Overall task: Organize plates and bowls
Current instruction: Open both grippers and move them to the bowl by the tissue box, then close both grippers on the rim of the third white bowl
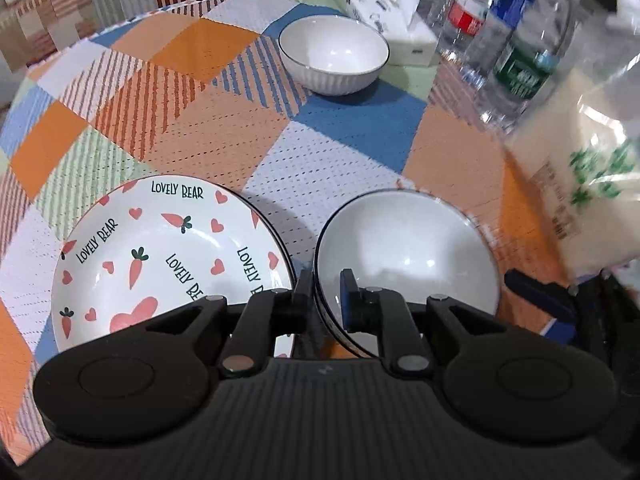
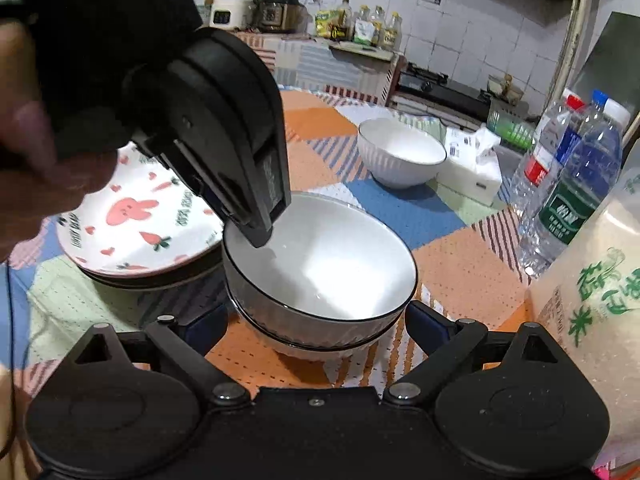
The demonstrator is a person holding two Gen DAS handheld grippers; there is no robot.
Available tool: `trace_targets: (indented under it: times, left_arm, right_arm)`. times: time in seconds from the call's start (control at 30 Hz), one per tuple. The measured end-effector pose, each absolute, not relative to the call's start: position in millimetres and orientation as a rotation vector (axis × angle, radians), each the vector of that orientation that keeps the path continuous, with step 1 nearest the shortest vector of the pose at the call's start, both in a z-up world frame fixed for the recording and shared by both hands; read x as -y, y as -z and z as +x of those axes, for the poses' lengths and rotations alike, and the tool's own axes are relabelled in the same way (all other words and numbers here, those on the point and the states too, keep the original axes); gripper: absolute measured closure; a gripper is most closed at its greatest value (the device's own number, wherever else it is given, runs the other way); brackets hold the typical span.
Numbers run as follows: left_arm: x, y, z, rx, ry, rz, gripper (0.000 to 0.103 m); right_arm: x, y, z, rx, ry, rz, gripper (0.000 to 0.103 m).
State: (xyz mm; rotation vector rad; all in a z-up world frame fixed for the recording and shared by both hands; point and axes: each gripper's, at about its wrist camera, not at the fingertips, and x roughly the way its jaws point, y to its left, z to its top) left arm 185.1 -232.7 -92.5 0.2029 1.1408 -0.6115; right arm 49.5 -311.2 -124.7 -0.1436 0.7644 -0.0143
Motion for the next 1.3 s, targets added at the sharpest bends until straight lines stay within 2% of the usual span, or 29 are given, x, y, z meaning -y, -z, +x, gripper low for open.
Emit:
trace_targets:
  times: [0.23,0.43,0.5,0.53,0.63,0.8,0.97,1.3]
  left_arm:
    - [222,64,215,-1.126,0.65,0.089,0.086]
    - [222,54,252,-1.06,0.629,0.008,0.08]
    - [224,55,265,-1.047,0.615,-0.001,0.078]
    - [226,56,271,-1.042,0.611,-0.002,0.077]
    - [232,61,290,-1.023,0.615,-0.028,0.07]
    - [245,83,323,-0.989,0.594,-0.107,0.07]
    - [269,107,341,-0.955,0.552,-0.087,0.07]
    - [290,142,355,-0.941,0.501,-0.079,0.072]
  right_arm:
    - [321,82,51,-0.719,-0.044,-0.195,0.006]
    - [348,43,91,-0.699,-0.063,-0.201,0.007]
    - [361,35,108,-0.711,-0.069,-0.144,0.012]
    - [369,32,121,-0.731,-0.068,-0.099,0.018]
    - [399,30,157,-0.789,-0.055,0.107,0.022]
    - [446,53,210,-0.864,0.005,0.433,0.035]
    - [458,91,245,-0.888,0.148,0.448,0.041]
    - [459,153,279,-0.833,0.311,0.553,0.046]
